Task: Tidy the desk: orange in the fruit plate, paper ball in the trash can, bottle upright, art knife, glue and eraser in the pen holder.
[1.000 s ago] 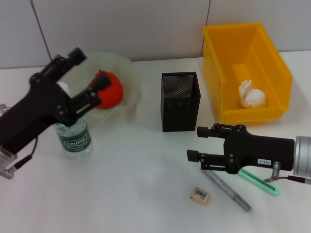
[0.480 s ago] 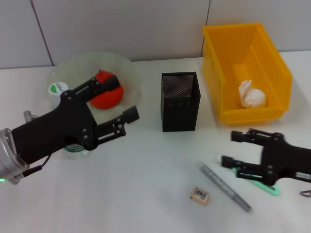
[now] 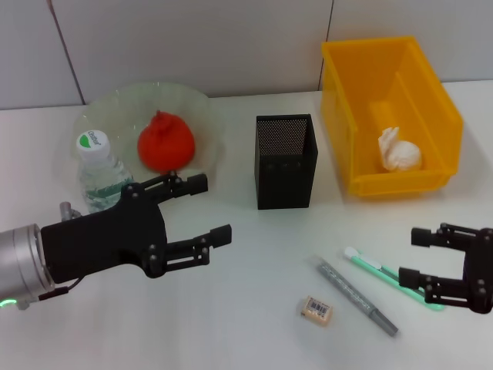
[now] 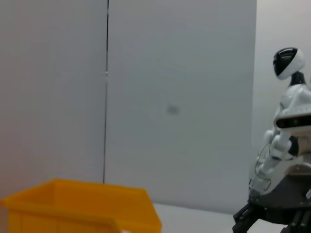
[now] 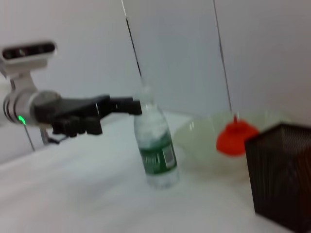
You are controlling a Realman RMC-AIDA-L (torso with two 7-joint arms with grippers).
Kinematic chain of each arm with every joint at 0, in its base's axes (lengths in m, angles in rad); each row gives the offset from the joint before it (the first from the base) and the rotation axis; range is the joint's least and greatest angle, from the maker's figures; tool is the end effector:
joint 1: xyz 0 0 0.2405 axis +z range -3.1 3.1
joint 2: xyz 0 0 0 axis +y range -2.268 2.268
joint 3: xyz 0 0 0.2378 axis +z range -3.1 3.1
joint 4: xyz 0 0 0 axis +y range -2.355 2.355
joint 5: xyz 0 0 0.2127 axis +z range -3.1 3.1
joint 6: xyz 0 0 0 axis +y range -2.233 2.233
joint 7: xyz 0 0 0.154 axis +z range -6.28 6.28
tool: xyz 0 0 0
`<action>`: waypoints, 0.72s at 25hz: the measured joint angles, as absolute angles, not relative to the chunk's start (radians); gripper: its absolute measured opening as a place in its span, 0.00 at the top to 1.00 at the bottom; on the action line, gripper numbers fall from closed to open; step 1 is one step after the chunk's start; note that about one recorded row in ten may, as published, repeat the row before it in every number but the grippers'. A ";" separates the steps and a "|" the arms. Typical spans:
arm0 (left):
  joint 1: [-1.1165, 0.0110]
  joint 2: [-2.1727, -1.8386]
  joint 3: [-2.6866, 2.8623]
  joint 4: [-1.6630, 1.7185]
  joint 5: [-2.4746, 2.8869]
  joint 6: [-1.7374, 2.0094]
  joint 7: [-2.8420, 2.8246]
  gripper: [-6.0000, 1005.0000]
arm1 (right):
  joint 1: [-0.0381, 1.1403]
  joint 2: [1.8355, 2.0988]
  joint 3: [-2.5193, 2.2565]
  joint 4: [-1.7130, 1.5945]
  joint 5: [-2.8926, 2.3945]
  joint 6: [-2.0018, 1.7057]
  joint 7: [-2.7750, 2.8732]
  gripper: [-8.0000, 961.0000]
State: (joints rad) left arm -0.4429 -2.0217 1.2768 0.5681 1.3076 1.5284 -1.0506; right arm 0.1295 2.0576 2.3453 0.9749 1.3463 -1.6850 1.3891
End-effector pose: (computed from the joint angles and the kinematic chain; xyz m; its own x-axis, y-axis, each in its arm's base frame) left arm -0.2068 0.3064 -0.0227 0.7378 0.0541 0.6728 0.2156 -0.9635 -0.1589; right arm 0.2992 0.2468 0.0586 0.7800 -0.3213 -0.5369 -0.5153 -0.8166 -0.2599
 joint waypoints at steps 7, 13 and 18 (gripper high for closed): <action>-0.422 -2.032 1.276 0.570 1.315 1.485 -1.037 0.20 | 0.122 2.063 2.360 1.166 1.238 -1.703 1.608 0.23; -0.420 -2.050 1.279 0.570 1.366 1.472 -1.029 0.20 | 0.159 2.063 2.361 1.405 1.086 -1.737 1.880 0.23; -0.419 -2.062 1.286 0.571 1.376 1.478 -0.982 0.20 | 0.227 2.052 2.358 1.540 0.960 -1.757 2.040 0.23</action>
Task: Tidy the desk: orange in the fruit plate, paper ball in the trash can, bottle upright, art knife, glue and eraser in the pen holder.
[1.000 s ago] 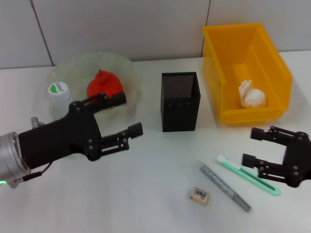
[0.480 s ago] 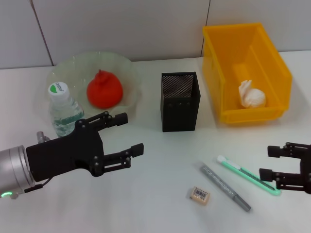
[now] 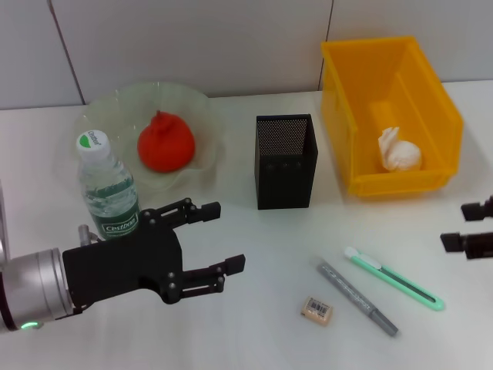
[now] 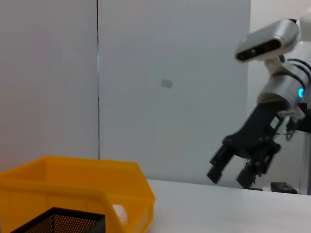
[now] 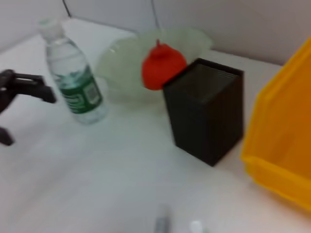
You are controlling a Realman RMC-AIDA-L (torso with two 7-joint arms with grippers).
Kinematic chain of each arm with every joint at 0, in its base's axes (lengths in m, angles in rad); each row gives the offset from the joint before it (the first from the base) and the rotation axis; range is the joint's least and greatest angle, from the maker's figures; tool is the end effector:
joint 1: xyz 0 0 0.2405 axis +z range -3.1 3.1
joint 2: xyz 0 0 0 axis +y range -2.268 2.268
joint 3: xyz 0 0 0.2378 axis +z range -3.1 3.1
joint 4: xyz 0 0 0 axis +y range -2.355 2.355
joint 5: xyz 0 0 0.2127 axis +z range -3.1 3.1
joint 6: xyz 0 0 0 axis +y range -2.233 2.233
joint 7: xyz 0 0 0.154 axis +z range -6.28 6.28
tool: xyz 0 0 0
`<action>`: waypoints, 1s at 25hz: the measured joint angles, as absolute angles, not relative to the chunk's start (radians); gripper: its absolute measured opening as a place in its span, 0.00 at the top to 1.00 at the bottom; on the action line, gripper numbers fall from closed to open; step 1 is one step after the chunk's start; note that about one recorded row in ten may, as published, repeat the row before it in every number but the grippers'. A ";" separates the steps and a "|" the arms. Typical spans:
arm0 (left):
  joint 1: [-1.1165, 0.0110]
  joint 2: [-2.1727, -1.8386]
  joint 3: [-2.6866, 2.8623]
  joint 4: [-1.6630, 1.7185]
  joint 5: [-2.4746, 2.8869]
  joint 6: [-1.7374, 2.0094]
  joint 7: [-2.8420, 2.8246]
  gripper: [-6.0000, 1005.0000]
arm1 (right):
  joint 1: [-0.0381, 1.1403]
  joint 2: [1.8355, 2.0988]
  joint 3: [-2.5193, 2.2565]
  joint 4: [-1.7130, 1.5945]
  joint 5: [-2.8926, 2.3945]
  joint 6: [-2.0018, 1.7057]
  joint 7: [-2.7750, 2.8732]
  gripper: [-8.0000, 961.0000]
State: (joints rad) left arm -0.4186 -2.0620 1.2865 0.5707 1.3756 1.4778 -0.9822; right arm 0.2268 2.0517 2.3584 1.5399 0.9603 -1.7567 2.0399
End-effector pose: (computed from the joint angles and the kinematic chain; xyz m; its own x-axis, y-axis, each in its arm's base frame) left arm -0.2134 0.2962 -0.0450 0.7825 0.0343 0.6217 0.1872 -0.9652 -0.1824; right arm 0.2552 0.2805 0.1242 0.7798 -0.5786 -0.2390 -0.6226 -0.6775 -0.3916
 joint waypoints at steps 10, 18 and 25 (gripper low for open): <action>-0.414 -2.064 1.278 0.562 1.376 1.471 -0.988 0.20 | 0.447 2.017 2.333 1.586 0.647 -1.916 2.220 0.23; -0.414 -2.067 1.285 0.562 1.376 1.471 -0.988 0.20 | 0.581 2.016 2.278 1.479 0.463 -1.958 2.251 0.23; -0.412 -2.069 1.286 0.563 1.376 1.475 -0.988 0.20 | 0.645 2.016 2.148 1.352 0.368 -1.930 2.252 0.23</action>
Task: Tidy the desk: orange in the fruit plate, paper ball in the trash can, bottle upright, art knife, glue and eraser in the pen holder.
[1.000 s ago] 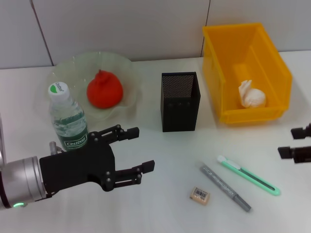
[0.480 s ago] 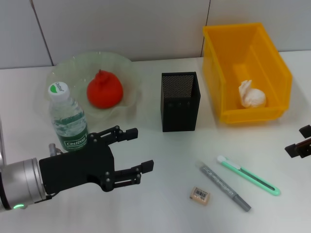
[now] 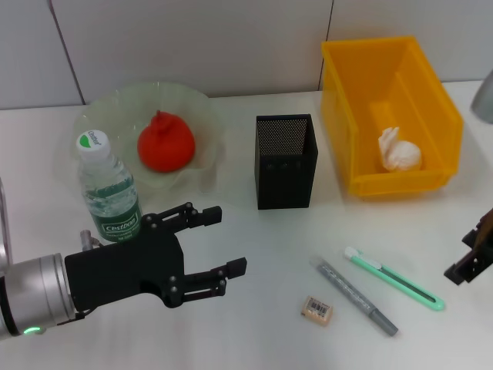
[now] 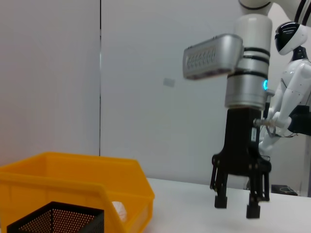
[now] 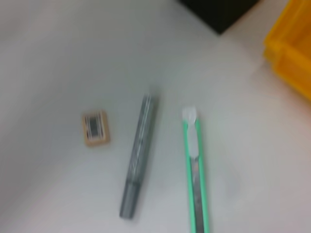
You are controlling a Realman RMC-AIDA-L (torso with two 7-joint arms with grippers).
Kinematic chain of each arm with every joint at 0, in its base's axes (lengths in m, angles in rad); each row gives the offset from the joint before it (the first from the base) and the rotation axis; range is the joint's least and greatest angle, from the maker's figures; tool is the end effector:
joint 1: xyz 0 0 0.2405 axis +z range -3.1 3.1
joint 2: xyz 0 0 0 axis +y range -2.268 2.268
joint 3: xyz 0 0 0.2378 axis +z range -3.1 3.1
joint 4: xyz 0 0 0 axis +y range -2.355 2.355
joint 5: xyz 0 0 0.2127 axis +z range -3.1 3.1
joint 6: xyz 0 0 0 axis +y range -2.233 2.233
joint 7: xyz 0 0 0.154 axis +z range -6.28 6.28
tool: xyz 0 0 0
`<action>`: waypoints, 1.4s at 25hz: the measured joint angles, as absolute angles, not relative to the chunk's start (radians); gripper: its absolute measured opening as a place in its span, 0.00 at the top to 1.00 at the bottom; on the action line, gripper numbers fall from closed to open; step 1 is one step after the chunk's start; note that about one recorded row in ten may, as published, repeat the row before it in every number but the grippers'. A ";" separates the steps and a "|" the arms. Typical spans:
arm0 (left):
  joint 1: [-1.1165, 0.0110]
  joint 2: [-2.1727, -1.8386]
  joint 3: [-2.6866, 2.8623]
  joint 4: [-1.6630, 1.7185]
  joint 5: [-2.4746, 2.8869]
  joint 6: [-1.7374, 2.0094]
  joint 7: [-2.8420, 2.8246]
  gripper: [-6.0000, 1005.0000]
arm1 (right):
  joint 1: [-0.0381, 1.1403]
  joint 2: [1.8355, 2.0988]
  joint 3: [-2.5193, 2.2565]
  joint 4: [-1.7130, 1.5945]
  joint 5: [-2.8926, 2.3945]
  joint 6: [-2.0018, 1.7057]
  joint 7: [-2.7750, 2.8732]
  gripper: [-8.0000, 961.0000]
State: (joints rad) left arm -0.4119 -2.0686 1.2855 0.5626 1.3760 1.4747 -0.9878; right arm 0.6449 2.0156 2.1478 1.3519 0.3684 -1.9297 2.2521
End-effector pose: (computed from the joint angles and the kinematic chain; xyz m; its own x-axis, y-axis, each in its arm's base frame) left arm -0.2153 0.2936 -0.0480 0.7777 0.0550 0.6263 0.2077 -0.9627 -0.1734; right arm 0.2194 0.3322 0.0894 0.6419 -0.6866 0.3415 -0.5629 -0.7243 -0.3982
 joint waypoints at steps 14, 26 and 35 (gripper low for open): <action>-0.416 -2.068 1.285 0.566 1.376 1.476 -0.987 0.20 | 0.706 2.041 1.972 1.229 0.325 -1.750 2.266 0.23; -0.423 -2.068 1.287 0.567 1.375 1.479 -0.988 0.20 | 0.741 2.051 1.968 1.152 0.388 -1.626 2.295 0.23; -0.429 -2.068 1.287 0.569 1.376 1.475 -0.988 0.20 | 0.752 2.060 1.960 1.119 0.390 -1.595 2.298 0.23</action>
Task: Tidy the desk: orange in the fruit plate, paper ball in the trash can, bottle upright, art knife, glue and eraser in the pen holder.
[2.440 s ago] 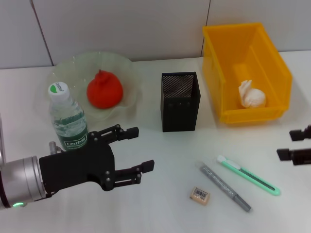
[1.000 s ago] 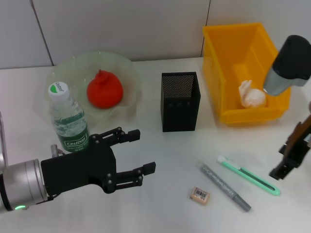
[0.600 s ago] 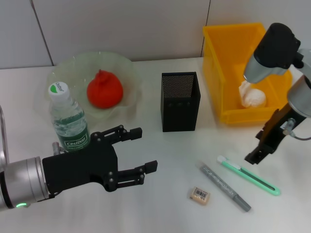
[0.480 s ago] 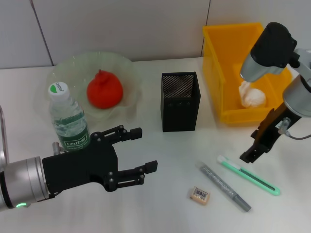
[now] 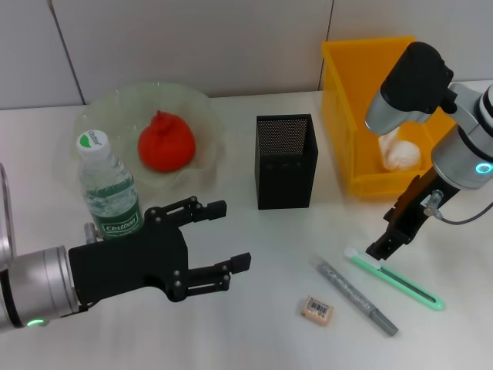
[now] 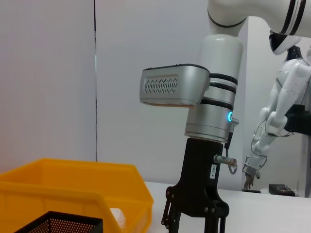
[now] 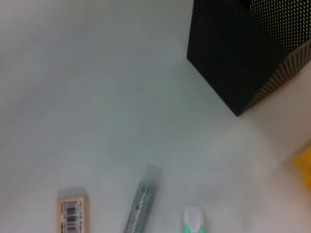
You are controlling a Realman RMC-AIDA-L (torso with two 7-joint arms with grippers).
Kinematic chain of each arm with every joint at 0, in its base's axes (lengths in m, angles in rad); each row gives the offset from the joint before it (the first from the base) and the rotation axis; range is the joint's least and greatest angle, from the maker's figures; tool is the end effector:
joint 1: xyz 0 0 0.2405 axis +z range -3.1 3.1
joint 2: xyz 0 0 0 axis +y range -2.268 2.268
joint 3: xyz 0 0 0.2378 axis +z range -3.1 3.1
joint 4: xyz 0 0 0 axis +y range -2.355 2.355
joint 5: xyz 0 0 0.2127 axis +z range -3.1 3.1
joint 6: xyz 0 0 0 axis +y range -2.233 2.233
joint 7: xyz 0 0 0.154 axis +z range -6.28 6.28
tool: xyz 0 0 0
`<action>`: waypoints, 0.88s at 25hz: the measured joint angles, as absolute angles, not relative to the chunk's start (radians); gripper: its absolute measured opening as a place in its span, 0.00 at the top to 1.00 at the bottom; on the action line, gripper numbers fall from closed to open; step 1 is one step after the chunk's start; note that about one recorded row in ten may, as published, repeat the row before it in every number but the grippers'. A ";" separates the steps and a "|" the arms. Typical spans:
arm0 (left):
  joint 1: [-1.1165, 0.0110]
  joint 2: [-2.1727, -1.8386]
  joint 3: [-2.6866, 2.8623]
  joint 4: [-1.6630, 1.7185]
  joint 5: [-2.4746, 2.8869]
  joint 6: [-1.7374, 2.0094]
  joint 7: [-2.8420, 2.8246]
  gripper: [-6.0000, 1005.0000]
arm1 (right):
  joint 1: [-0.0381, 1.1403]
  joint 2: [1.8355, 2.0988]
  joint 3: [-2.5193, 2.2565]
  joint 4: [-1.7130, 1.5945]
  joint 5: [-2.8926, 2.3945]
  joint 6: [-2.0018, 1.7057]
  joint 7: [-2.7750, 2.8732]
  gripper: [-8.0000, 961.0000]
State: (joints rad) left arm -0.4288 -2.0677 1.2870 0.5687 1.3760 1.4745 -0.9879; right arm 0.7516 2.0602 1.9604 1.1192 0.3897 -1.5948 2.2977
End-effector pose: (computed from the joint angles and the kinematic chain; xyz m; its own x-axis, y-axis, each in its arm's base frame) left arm -0.2095 0.2978 -0.0472 0.7799 0.0359 0.6249 0.1856 -0.9667 -0.1762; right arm 0.1979 0.3748 0.0200 0.7300 -0.5858 0.3520 -0.4391 -0.7967 -0.4152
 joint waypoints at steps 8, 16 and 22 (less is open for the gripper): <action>-0.434 -2.068 1.286 0.570 1.376 1.473 -0.988 0.20 | 0.758 2.066 1.948 1.090 0.390 -1.554 2.304 0.25; -0.434 -2.067 1.285 0.567 1.376 1.472 -0.988 0.20 | 0.753 2.076 1.892 1.070 0.396 -1.522 2.328 0.45; -0.434 -2.063 1.285 0.569 1.376 1.471 -0.988 0.20 | 0.751 2.078 1.883 1.057 0.401 -1.503 2.341 0.47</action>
State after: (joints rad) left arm -0.4341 -2.0631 1.2846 0.5686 1.3760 1.4711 -0.9880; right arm 0.7507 2.0777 1.8834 1.0569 0.4014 -1.5030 2.3411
